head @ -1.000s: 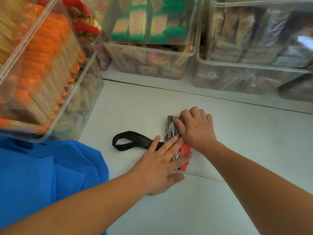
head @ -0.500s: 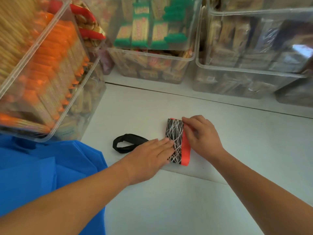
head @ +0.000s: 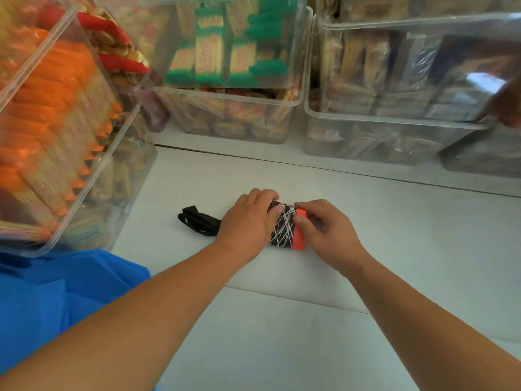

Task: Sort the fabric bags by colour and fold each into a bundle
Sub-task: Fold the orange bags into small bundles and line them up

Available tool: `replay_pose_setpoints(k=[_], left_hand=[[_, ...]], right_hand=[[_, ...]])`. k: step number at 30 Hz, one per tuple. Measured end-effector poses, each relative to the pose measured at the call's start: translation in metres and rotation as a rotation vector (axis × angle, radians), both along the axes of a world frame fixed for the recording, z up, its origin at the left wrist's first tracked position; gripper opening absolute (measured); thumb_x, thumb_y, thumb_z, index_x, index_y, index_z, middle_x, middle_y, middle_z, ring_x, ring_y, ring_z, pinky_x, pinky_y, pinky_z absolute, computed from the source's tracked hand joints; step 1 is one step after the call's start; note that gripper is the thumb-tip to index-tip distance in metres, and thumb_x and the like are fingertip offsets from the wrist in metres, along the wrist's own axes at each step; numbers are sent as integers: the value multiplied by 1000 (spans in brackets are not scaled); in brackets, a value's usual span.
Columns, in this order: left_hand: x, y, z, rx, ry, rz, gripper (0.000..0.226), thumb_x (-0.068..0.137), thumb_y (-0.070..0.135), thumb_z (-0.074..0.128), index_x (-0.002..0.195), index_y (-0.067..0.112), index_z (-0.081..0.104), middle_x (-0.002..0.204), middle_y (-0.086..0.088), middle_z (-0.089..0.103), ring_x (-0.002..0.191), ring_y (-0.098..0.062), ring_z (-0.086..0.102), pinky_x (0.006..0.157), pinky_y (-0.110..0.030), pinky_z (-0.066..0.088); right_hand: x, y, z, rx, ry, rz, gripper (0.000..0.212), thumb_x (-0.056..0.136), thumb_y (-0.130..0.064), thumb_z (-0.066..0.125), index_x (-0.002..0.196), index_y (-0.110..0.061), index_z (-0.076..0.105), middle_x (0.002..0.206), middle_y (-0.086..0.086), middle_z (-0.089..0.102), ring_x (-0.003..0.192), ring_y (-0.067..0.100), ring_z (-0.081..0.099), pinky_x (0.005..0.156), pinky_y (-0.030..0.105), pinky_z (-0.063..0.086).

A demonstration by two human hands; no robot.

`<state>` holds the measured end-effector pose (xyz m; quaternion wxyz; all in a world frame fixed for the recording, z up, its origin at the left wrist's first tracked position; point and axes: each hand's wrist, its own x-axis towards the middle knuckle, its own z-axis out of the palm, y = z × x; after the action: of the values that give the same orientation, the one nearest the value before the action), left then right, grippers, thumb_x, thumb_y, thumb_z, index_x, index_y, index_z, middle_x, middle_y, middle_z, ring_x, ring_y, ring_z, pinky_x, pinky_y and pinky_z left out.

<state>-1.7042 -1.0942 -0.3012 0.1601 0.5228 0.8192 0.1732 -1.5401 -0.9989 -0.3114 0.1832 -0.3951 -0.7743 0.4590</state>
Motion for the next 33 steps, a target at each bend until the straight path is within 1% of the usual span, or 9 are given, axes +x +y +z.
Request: replay_pose_setpoints(k=[6, 11, 14, 16, 18, 21, 26, 29, 33], left_hand=[[-10, -10, -5, -149, 19, -244, 61, 107, 49, 36, 163, 29, 20, 161, 12, 31, 143, -18, 25, 113, -41, 25], [-7, -16, -12, -19, -24, -216, 62, 103, 51, 44, 157, 23, 35, 148, 4, 45, 135, -19, 36, 112, -42, 32], [14, -33, -15, 121, -72, -196, 58, 98, 45, 49, 148, 15, 46, 127, -2, 51, 115, -21, 49, 101, -40, 44], [25, -45, -11, 153, -190, -172, 52, 98, 32, 62, 145, 15, 48, 124, 0, 48, 106, -17, 53, 94, -32, 48], [29, -51, -5, 189, -290, -126, 50, 96, 22, 69, 143, 20, 52, 119, 5, 45, 102, -13, 52, 89, -24, 46], [30, -58, 10, 206, -396, -39, 48, 94, 23, 74, 139, 29, 59, 113, 11, 44, 111, -12, 50, 93, -18, 43], [36, -82, 65, 163, -627, 40, 52, 94, 30, 75, 140, 46, 57, 135, 24, 48, 127, -2, 52, 99, -15, 47], [51, -102, 119, 98, -729, 74, 50, 100, 34, 65, 144, 53, 50, 137, 25, 59, 122, 4, 58, 100, -15, 48], [83, -132, 196, 227, -730, 198, 39, 101, 20, 64, 132, 43, 62, 125, 24, 68, 113, 8, 62, 90, -10, 48]], right_hand=[[-12, 0, 0, 5, -84, -103, 20, 91, -23, 76, 111, -21, 78, 101, -6, 54, 85, -1, 58, 77, 0, 37], [-11, -12, 7, 136, -339, -73, 34, 97, -45, 62, 124, -26, 68, 98, 1, 50, 93, 27, 58, 82, 33, 48], [-7, -24, 11, 184, -402, 7, 44, 96, -60, 46, 123, -31, 66, 96, 2, 57, 95, 30, 57, 82, 35, 44], [-3, -30, 19, 108, -351, 28, 33, 97, -53, 53, 118, -33, 68, 98, -1, 64, 95, 23, 60, 84, 33, 46], [0, -34, 34, -144, -214, -21, 15, 96, -39, 66, 110, -35, 70, 102, -3, 66, 92, 17, 66, 81, 32, 54], [7, -39, 59, -544, 9, -105, 14, 93, -19, 76, 105, -26, 74, 102, 7, 74, 87, 22, 73, 64, 27, 58], [18, -54, 115, -602, 108, -171, 21, 84, -10, 83, 103, -20, 78, 90, 4, 79, 89, 25, 77, 74, 30, 63], [30, -69, 159, -596, 148, -176, 26, 79, -10, 88, 101, -19, 79, 92, 10, 79, 88, 31, 76, 77, 43, 64], [60, -97, 227, -574, 164, -41, 25, 87, -23, 82, 110, -29, 75, 99, 4, 79, 87, 23, 77, 71, 31, 61]])
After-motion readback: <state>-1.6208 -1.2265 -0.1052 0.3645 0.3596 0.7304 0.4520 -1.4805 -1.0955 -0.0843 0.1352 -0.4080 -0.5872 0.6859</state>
